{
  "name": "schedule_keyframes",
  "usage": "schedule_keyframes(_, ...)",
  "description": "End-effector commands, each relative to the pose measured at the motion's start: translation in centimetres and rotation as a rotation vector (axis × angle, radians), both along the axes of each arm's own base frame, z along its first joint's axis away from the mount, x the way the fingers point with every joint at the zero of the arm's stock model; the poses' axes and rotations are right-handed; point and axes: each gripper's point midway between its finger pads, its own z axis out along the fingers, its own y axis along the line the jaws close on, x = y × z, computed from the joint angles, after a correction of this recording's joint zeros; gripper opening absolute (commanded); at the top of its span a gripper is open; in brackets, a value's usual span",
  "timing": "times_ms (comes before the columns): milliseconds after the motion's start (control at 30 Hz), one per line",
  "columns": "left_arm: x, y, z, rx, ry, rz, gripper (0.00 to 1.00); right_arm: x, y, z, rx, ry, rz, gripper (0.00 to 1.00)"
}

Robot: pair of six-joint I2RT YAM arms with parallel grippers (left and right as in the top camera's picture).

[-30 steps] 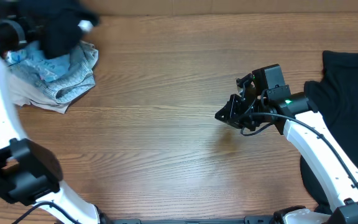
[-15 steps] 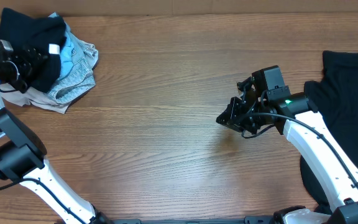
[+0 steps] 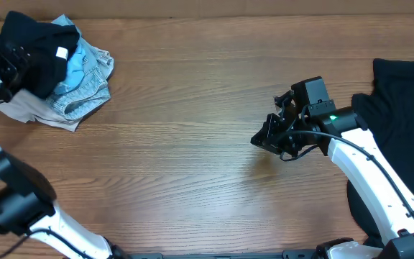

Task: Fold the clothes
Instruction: 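Release the shirt on the pile and open the left gripper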

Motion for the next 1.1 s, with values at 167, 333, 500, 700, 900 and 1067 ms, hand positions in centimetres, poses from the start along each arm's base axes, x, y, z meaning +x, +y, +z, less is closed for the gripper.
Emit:
schedule_keyframes(167,-2.2,3.1,3.4,0.419,0.085,0.097,0.49,0.8,0.0,0.7,0.0,-0.046,-0.001,0.05)
schedule_keyframes(333,0.3,4.5,-1.8,0.39,0.14,0.104,0.04,0.8,0.0,0.7,0.001,-0.043,-0.001,0.05)
schedule_keyframes(500,4.4,2.5,-7.2,0.27,0.097,0.003,0.13,0.7,0.0,0.7,-0.001,-0.037,-0.001,0.05)
schedule_keyframes(700,7.1,-1.9,-14.1,0.168,0.13,-0.121,0.5,0.5,-0.1,0.6,-0.003,-0.029,-0.001,0.05)
schedule_keyframes(900,7.5,-4.3,-12.5,0.205,0.11,-0.218,0.56,0.6,-0.5,1.0,-0.024,-0.055,-0.011,0.04)
schedule_keyframes(1067,7.0,-5.4,-3.3,0.237,-0.022,-0.242,0.59,1.1,-1.7,4.1,-0.082,-0.22,-0.012,0.04)
